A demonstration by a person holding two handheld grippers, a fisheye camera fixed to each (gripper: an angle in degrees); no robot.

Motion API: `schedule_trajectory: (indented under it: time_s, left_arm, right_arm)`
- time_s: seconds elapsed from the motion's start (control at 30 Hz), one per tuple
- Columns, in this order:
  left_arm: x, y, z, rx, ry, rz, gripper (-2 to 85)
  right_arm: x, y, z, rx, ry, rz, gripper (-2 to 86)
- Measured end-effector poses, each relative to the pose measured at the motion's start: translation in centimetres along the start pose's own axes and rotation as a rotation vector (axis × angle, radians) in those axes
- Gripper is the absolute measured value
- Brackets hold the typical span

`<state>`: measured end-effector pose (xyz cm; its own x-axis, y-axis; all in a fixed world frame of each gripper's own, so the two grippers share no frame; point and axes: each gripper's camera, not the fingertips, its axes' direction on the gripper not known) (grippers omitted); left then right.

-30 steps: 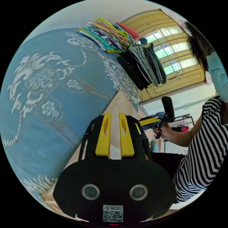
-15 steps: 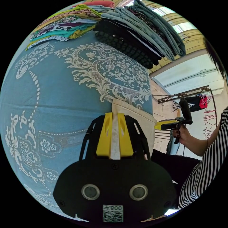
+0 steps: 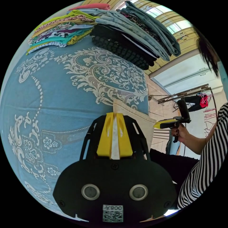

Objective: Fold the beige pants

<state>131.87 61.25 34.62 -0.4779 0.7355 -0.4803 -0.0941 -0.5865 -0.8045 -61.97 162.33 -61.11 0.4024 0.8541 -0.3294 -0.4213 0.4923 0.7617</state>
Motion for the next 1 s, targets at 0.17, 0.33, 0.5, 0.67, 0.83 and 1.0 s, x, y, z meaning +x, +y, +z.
schedule_trajectory:
  time_s: [0.17,0.33,0.5,0.67,0.83,1.0]
  left_arm:
    - [0.2,-1.0,-0.2,-0.001,-0.012,0.005,4.5]
    - [-0.2,-1.4,-0.7,-0.012,0.014,0.004,7.6]
    - [-0.2,-2.2,0.4,-0.075,0.093,0.067,9.0]
    - [-0.1,-2.0,0.8,-0.123,0.038,0.136,6.4]
    - [-0.6,-0.7,0.7,-0.140,0.040,0.178,3.7]
    - [-2.9,1.8,-0.4,-0.080,0.173,0.103,2.8]
  right_arm:
    - [2.1,0.1,0.6,0.010,-0.043,0.030,1.2]
    - [2.7,0.4,0.0,0.032,-0.023,0.026,4.8]
    - [3.8,0.3,-0.1,0.059,-0.040,0.059,9.0]
    - [3.5,-0.5,0.4,0.096,-0.087,0.055,9.0]
    - [2.3,-0.8,0.7,0.082,-0.024,0.046,6.1]
    - [0.2,-0.2,-0.5,0.094,-0.092,-0.019,3.8]
